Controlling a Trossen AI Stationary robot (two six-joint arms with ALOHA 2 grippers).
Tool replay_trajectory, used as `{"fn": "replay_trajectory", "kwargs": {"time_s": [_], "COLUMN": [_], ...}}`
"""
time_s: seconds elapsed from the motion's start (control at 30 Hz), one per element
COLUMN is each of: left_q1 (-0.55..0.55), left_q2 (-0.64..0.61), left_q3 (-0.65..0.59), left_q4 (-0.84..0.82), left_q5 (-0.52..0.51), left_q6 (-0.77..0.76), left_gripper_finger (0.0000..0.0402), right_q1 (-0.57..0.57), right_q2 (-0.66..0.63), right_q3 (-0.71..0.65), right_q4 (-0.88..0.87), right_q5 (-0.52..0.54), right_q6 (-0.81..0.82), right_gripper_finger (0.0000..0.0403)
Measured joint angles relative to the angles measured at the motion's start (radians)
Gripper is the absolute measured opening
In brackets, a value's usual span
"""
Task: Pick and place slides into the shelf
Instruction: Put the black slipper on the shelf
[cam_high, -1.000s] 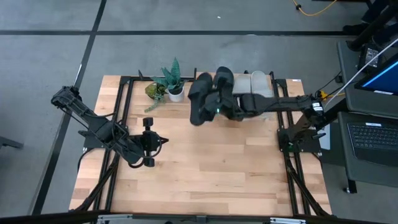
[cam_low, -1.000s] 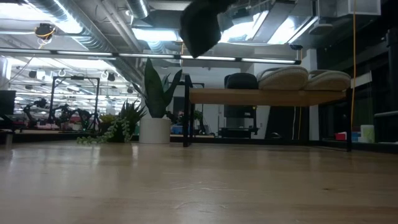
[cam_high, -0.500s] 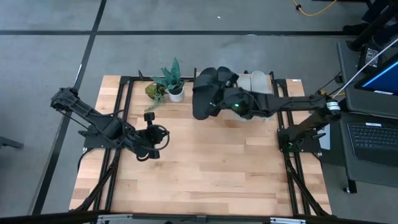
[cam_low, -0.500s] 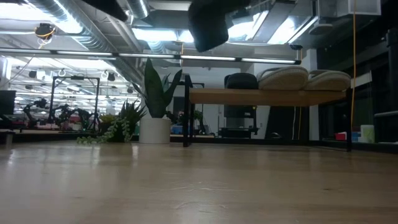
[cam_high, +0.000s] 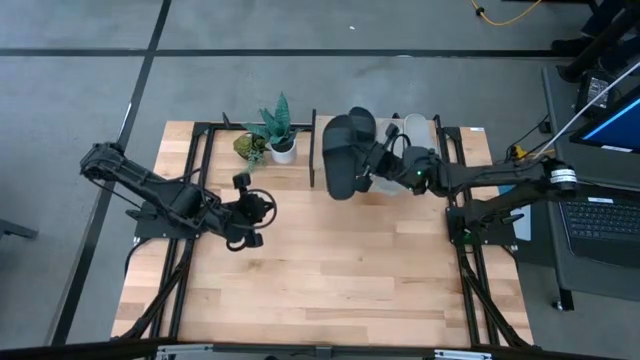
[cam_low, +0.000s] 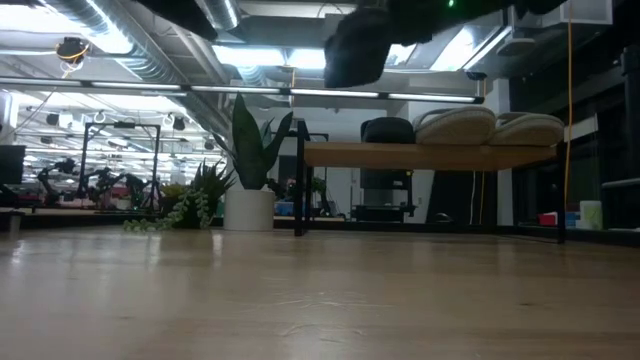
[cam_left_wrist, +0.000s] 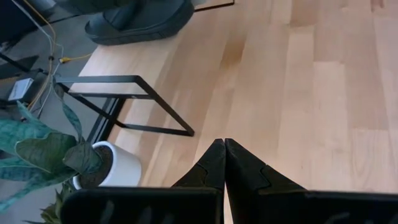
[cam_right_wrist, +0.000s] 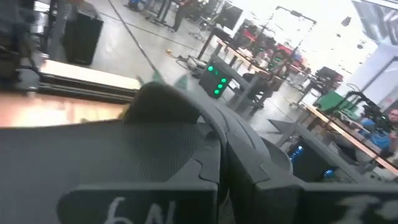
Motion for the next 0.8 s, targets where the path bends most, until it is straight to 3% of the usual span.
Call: {"fn": "replay_trajectory", "kwargs": {"time_s": [0.23,0.53,0.8], "left_q1": [0.047,0.099,0.102], "left_q2": [0.000,0.000,0.000], "left_q3": [0.000,0.000,0.000], "left_q4": [0.010,0.012,0.012], "left_q5": [0.000,0.000,0.000], "left_q6": [-0.001,0.000,0.006], "left_gripper_finger": [0.0000,0.0000,0.0000], "right_q1": [-0.083,-0.169,-0.210], "right_q2": [0.018,0.100,0.132], "right_q3": [-0.011,-0.012,0.018], "right_q4": [0.004,0.042,0.051], "right_q5": [-0.007,-0.156,-0.159], "right_q6": [-0.002,-0.056,-0.071], "right_gripper_finger": [0.0012,0.0012,0.0012]}}
